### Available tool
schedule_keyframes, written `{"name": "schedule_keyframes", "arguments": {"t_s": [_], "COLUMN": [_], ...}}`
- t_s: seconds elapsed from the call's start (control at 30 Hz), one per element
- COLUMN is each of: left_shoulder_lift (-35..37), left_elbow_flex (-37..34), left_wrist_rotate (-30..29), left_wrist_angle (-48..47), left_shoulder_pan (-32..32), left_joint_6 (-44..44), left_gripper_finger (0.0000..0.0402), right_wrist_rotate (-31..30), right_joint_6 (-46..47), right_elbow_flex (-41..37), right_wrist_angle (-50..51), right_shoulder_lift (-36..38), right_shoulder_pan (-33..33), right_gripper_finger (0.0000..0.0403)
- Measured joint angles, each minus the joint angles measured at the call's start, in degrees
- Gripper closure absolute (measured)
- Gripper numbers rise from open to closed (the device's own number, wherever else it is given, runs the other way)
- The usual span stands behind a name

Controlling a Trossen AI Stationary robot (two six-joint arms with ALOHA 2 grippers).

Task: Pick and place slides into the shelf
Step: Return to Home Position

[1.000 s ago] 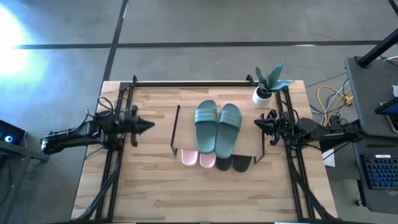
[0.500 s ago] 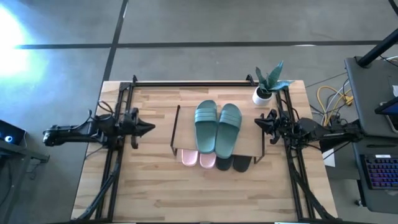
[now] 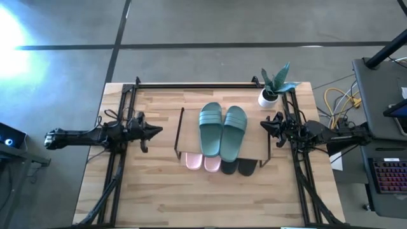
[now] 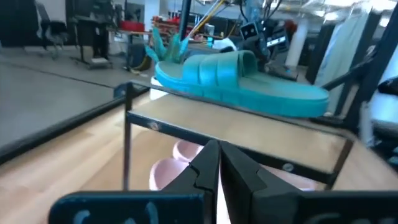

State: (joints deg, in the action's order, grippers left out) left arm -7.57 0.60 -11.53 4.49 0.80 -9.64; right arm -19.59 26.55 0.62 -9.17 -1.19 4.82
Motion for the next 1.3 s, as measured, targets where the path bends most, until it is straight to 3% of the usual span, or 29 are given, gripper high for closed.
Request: {"name": "schedule_keyframes", "arguments": {"t_s": [0.23,0.5,0.73,0.83,1.3], "left_shoulder_lift": [0.37,-0.24,-0.36,-0.39,-0.53], "left_elbow_flex": [-0.09,-0.13,-0.16,-0.20,-0.26], "left_wrist_rotate": [-1.00,-0.99,-0.99,-0.99,-0.97], "left_wrist_angle": [-0.87,-0.83,-0.81,-0.75,-0.64], "left_shoulder_pan": [0.03,0.04,0.04,0.04,0.04], "left_joint_6": [5.64,5.65,5.65,5.65,5.61], "left_gripper_finger": [0.0402,0.0402,0.0402,0.0402,0.0402], "right_wrist_rotate": [0.01,0.04,6.49,6.25,6.03], "right_joint_6": [-0.01,-0.70,-18.51,-20.95,-18.57], "right_elbow_flex": [0.00,0.00,-0.11,-0.11,-0.04], "right_wrist_angle": [-0.04,-0.07,0.33,0.39,0.81], "right_shoulder_lift": [0.00,-0.02,-0.17,-0.15,-0.03], "right_shoulder_pan": [0.01,0.02,0.09,0.02,0.02], "right_gripper_finger": [0.0376,0.0376,0.0376,0.0376,0.0376]}}
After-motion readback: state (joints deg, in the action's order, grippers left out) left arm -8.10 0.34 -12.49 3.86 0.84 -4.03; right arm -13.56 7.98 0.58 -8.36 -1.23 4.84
